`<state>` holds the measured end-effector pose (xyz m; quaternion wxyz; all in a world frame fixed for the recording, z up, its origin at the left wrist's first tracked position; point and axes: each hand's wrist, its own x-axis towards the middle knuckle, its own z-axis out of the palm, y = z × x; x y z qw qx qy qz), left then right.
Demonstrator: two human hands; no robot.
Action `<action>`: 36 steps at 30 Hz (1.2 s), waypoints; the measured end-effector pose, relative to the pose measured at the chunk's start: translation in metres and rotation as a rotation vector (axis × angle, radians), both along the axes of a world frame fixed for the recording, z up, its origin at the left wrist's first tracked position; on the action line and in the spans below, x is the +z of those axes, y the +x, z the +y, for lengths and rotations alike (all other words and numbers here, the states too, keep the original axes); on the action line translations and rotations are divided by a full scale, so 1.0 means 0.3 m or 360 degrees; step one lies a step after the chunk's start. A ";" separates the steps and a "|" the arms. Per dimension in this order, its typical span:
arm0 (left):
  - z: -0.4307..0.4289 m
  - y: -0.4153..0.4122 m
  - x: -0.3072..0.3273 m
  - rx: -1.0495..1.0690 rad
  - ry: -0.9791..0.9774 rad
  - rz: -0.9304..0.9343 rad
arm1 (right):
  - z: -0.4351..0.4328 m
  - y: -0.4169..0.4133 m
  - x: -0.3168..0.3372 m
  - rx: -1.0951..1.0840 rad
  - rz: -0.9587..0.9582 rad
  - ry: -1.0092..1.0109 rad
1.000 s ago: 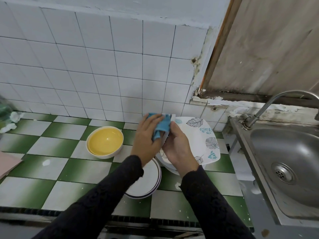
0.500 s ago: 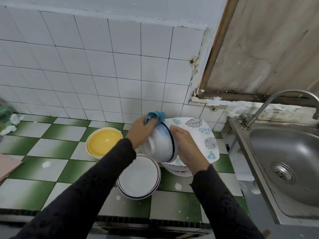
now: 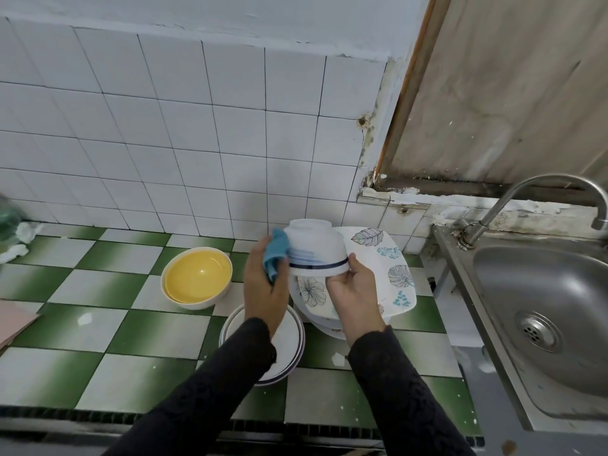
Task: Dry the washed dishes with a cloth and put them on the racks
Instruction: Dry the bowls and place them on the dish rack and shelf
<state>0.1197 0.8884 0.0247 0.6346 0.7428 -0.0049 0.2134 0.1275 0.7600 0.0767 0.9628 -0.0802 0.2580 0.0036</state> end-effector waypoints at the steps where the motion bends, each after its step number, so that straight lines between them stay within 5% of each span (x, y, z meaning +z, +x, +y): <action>1: 0.021 0.002 -0.022 -0.0083 0.0257 -0.0128 | -0.004 0.002 0.000 -0.0007 -0.0013 0.0023; 4: 0.083 0.026 -0.068 -0.0188 0.0792 -0.0427 | -0.014 0.006 0.001 0.0006 0.0002 0.0059; 10: 0.109 0.076 0.037 -0.0084 0.0775 -0.0638 | -0.053 -0.002 0.008 0.0309 -0.0013 -0.0048; 15: 0.123 0.094 0.163 -0.0001 0.0571 -0.0449 | -0.109 -0.009 -0.047 0.1121 0.0117 -0.1135; 18: 0.123 0.098 0.240 -0.0041 0.0488 -0.0244 | -0.116 -0.010 -0.065 0.1141 0.0000 -0.1475; 21: 0.120 0.109 0.269 -0.0191 0.0405 -0.0010 | -0.086 -0.018 -0.065 0.1025 -0.0362 -0.0882; 24: 0.094 0.109 0.242 -0.0143 0.0402 0.0110 | -0.044 -0.039 -0.063 0.1029 -0.0348 -0.0405; 27: 0.053 0.081 0.186 0.0042 0.0492 -0.0066 | -0.003 -0.056 -0.092 0.1023 -0.0223 -0.0248; 30: 0.021 0.063 0.111 0.0187 0.0971 -0.0313 | 0.039 -0.069 -0.111 0.0975 -0.0203 -0.0084; 33: 0.015 0.045 0.062 0.0102 0.1315 -0.0286 | 0.055 -0.055 -0.119 0.0921 -0.0239 -0.0060; 36: 0.018 0.029 0.035 -0.0066 0.1341 -0.0120 | 0.055 -0.044 -0.123 0.0909 -0.0230 -0.0120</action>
